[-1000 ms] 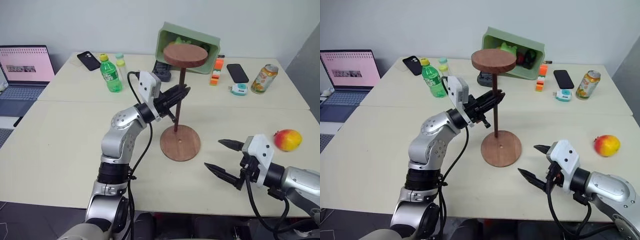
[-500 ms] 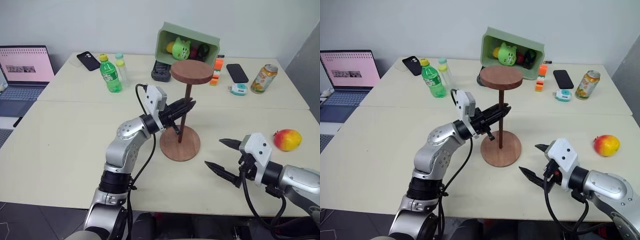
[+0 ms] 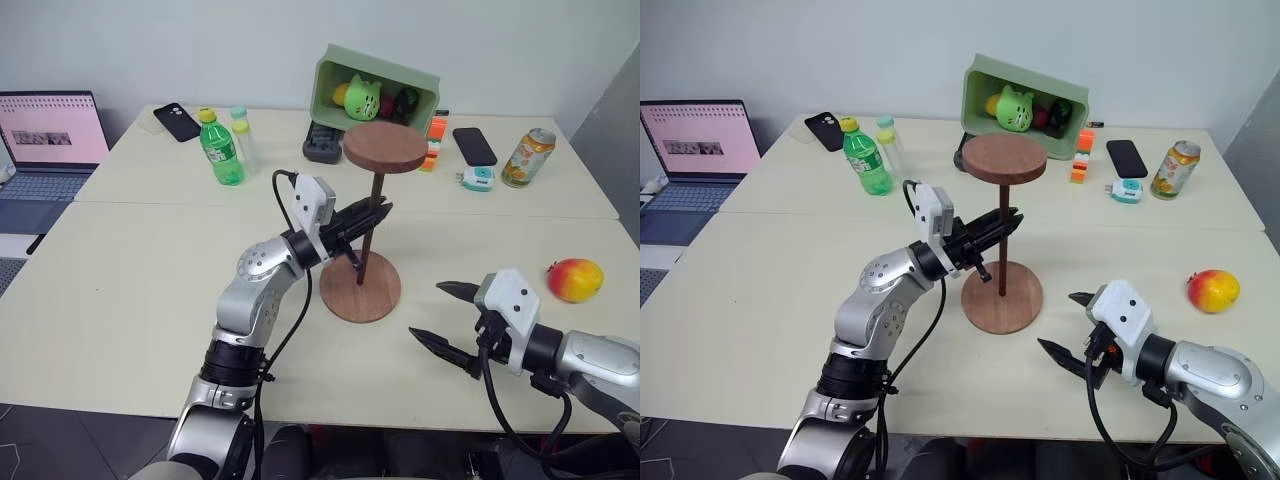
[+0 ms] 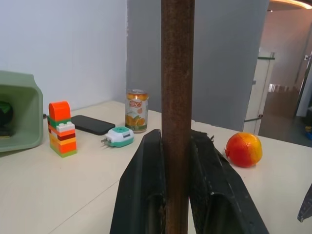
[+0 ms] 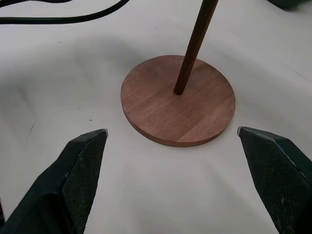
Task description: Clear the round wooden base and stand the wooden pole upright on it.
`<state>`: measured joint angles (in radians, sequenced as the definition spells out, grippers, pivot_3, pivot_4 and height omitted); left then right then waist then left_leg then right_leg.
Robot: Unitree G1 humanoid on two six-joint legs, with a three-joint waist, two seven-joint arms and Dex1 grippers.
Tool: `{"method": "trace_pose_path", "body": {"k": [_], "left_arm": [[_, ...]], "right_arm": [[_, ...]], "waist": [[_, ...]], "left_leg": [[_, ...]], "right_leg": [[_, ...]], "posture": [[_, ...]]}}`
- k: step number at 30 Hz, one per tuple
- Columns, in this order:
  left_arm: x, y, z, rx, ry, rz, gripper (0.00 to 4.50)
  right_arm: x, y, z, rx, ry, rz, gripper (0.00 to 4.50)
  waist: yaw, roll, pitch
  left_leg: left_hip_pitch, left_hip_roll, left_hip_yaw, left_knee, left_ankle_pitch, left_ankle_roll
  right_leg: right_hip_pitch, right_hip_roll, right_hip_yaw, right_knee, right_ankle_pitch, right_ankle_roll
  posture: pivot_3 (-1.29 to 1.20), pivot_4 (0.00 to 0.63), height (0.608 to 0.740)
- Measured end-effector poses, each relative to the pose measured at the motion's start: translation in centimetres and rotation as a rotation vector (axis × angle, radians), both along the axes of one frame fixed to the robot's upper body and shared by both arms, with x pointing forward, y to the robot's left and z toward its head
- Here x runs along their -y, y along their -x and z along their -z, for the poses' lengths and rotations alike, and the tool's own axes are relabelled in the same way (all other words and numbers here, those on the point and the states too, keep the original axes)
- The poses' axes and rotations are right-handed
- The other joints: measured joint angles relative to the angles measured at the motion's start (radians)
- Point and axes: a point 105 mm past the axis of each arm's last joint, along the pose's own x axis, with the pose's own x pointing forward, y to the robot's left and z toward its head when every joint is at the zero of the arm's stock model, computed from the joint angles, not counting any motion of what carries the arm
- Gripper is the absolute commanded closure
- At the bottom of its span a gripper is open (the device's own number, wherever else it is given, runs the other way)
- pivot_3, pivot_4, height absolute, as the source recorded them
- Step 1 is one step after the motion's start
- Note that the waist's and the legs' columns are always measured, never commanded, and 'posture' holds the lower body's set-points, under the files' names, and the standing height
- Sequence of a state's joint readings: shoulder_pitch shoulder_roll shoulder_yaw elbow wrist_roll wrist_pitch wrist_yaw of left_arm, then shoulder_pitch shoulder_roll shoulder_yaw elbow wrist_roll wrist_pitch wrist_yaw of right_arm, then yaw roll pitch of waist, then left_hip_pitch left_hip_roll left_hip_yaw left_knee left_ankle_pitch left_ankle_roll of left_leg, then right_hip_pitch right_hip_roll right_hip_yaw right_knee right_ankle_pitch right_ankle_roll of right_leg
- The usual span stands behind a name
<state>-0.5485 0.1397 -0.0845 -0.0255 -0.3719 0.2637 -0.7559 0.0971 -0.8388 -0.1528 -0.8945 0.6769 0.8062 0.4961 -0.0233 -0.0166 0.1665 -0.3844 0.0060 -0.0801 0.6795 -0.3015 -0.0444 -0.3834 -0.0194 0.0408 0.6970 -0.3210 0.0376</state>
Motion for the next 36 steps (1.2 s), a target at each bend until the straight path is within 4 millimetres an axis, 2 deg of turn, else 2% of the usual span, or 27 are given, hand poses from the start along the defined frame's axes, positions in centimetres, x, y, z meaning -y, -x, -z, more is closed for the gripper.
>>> {"method": "trace_pose_path", "body": {"k": [13, 36], "left_arm": [[-0.13, 0.75, 0.45, 0.011, -0.004, -0.001, 4.23], [0.08, 0.28, 0.77, 0.048, 0.015, -0.036, 4.23]], "right_arm": [[0.02, 0.02, 0.11, -0.011, 0.002, 0.001, 0.00], [-0.06, 0.03, 0.00, -0.011, 0.006, -0.013, 0.00]], "waist": [[0.000, 0.000, 0.000], [0.000, 0.000, 0.000]], "left_leg": [[0.003, 0.000, -0.001, 0.000, 0.000, 0.000], [0.003, 0.000, -0.001, 0.000, 0.000, 0.000]], "right_leg": [[0.004, 0.000, 0.000, -0.002, 0.000, 0.000], [0.005, 0.000, 0.000, -0.002, 0.000, 0.000]], "posture": [[0.00, 0.150, 0.740], [0.00, 0.150, 0.740]]}}
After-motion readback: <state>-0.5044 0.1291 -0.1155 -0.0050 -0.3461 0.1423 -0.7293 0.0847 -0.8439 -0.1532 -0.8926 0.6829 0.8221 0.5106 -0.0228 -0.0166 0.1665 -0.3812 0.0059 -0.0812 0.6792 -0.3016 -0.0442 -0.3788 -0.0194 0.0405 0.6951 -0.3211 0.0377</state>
